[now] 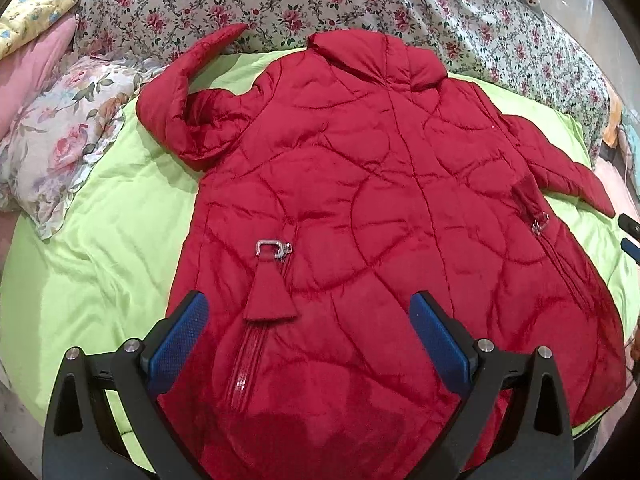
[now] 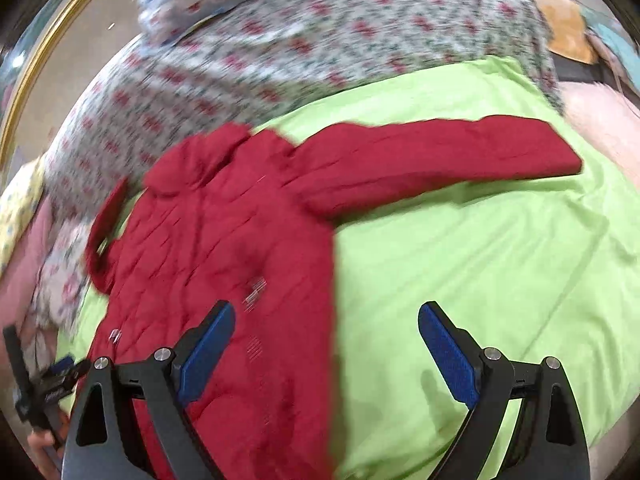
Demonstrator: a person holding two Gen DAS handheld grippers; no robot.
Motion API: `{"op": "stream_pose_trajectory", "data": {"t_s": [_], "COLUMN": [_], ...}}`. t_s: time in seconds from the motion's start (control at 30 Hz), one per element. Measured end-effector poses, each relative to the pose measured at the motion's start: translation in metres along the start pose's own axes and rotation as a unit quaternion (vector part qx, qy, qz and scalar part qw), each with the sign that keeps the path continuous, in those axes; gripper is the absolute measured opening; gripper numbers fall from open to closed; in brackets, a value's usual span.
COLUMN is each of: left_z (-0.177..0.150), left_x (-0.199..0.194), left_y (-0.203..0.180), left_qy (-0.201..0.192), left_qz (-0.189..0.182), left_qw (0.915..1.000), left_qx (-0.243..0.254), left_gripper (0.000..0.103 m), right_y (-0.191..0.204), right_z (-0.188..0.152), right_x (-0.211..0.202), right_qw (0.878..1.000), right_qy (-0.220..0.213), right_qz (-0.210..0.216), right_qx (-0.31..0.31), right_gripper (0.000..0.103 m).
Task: Fold large clothes
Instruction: 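Grasp the red coat sleeve with the right gripper and lift it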
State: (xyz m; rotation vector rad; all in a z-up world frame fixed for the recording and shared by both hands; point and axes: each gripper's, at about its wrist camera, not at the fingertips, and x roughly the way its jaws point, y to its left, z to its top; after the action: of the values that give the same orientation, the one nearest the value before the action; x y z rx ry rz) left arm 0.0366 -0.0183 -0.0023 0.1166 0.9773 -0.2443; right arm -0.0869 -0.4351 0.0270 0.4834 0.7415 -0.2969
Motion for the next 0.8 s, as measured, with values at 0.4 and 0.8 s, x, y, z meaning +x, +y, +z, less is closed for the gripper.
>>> {"op": "stream_pose_trajectory", "data": {"t_s": [0.4,0.8], "left_z": [0.011,0.013], "left_x": [0.027,0.057], "left_y": [-0.005,-0.01], "left_qy": [0.023,0.054], "left_qz": [-0.013,-0.003], "left_qw": [0.9996,0.9986], "left_qx": [0.0,0.0], "left_gripper": [0.101,0.101], "right_y": [-0.153,-0.208], "right_z": [0.061,0.098], "right_x": [0.071,0.114], "right_qw": [0.982,0.963], "right_qy": [-0.036,-0.078], "right_qz": [-0.022,-0.014], "right_qx": [0.183,0.256], "right_gripper": [0.065,0.028]}}
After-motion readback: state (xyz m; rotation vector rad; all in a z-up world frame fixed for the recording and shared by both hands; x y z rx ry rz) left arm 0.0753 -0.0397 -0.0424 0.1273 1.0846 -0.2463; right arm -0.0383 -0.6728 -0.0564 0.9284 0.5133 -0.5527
